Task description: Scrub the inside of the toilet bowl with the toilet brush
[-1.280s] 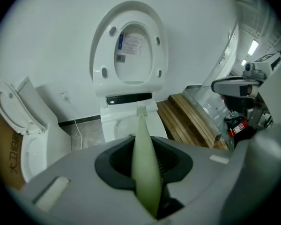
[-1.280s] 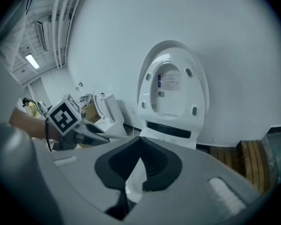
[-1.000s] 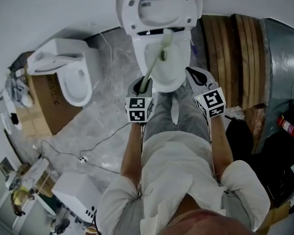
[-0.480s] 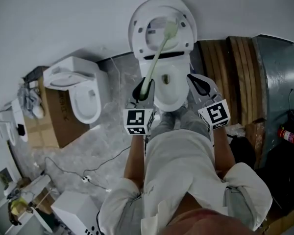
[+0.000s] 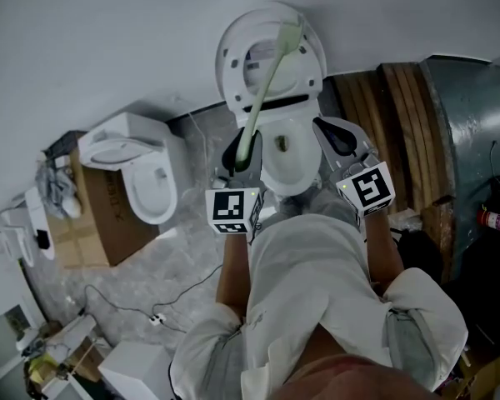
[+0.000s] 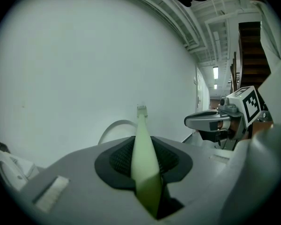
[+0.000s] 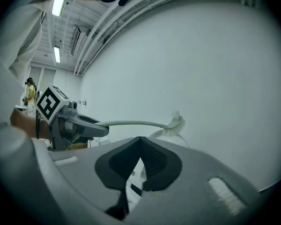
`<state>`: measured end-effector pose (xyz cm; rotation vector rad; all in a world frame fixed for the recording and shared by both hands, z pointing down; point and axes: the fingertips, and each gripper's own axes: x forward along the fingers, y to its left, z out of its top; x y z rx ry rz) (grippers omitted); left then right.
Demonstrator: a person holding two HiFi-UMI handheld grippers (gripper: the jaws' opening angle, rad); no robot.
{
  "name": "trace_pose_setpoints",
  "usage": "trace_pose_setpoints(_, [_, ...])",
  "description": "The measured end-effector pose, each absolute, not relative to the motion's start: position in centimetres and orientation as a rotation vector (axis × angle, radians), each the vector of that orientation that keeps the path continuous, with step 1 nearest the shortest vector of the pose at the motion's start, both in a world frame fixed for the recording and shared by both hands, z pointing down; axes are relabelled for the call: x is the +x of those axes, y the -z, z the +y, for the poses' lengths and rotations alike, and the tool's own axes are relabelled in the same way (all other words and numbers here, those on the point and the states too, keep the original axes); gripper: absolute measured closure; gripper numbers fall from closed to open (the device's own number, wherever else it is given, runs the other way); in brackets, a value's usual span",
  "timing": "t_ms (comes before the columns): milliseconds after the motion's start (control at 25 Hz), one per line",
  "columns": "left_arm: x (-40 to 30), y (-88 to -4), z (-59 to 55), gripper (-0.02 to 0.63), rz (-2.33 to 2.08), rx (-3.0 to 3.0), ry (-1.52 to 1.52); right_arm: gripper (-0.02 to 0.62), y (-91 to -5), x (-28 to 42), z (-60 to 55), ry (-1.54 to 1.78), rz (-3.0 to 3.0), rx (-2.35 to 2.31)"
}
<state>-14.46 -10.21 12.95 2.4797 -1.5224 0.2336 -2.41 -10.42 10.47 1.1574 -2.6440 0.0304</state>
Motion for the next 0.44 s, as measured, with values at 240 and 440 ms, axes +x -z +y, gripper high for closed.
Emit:
trace_pose_setpoints(240, [-14.89,-12.73,-10.46,0.497,-1.520,2.485,-0.223,0.594,-10.46,-2.81,-10.33,-0.020,-2.623,1.161])
trace_pose_setpoints(440, [-15.39,-12.12,-10.78,0.497,-1.537,2.514,-0.206,0.594,-11.01,-2.45,-10.28,-0.039,-2.599,1.199])
